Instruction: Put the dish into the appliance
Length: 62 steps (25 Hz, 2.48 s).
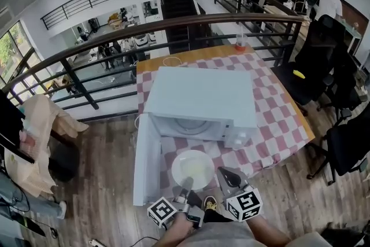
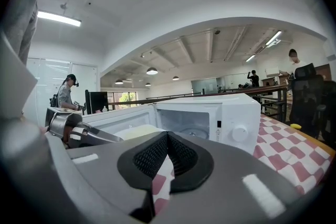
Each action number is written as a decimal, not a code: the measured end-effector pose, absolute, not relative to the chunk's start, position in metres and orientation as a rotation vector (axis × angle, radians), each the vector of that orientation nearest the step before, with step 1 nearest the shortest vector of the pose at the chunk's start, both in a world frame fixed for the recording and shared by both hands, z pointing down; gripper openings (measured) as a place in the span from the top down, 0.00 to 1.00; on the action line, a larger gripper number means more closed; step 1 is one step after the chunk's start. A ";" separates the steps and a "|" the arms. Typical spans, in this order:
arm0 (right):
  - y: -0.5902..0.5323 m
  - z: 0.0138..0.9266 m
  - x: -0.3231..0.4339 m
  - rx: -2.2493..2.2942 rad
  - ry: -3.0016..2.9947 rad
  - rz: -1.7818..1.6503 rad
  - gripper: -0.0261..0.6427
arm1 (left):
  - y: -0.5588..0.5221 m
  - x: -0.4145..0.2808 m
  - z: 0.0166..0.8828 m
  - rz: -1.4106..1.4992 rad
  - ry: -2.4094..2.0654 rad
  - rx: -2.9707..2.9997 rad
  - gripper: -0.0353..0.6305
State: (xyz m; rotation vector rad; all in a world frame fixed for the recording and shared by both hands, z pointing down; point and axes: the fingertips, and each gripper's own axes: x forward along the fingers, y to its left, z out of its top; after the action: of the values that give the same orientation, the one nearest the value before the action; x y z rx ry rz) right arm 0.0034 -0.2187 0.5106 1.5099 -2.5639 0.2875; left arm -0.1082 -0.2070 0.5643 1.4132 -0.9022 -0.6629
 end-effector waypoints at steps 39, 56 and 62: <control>-0.335 0.514 0.005 1.290 -2.727 0.286 0.96 | -0.333 -0.096 0.584 -0.729 -1.073 1.343 0.91; -0.405 0.532 -0.022 1.234 -2.720 0.317 0.96 | -0.423 -0.110 0.657 -0.645 -1.120 1.237 0.90; -0.413 0.539 -0.026 1.224 -2.716 0.346 0.96 | -0.445 -0.107 0.666 -0.634 -1.114 1.217 0.90</control>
State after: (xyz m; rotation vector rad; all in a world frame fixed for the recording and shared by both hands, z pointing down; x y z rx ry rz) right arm -0.0265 -0.4131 0.5392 1.2244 -2.7162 0.3459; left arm -0.1072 -0.4449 0.6663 1.2170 -1.1141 -0.6343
